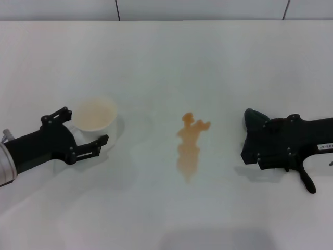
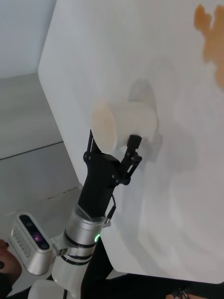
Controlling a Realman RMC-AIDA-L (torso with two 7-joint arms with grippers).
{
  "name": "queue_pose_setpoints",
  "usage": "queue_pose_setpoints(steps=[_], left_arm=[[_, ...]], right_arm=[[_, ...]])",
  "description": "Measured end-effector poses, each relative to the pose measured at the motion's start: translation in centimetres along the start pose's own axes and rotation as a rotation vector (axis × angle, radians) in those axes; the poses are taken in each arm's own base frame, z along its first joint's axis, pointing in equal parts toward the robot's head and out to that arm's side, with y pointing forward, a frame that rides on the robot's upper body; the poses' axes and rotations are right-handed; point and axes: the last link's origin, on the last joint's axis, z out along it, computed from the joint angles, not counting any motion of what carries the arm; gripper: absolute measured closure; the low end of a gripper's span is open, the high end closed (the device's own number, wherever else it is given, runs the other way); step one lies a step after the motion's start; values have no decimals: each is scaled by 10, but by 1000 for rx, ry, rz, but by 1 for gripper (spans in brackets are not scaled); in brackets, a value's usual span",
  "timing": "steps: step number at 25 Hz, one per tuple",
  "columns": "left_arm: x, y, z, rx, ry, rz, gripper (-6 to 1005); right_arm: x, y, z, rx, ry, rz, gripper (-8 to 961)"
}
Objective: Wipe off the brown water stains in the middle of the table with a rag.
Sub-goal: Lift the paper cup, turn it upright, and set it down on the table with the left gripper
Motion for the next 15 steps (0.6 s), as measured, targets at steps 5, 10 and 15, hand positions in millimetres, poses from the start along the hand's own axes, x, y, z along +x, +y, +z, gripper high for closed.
queue_pose_setpoints(steps=[5,10,15], left_arm=[[-6,4,-7,8,0,-28,116],[-11,5,-20,41,4,-51,118],[-5,-5,-44,122,38,-36,117]], right_arm=[[-1,3,2,-16,3,-6,325],[-2,4,3,-24,4,-8,326],[-4,5,4,-31,-9,-8,326]])
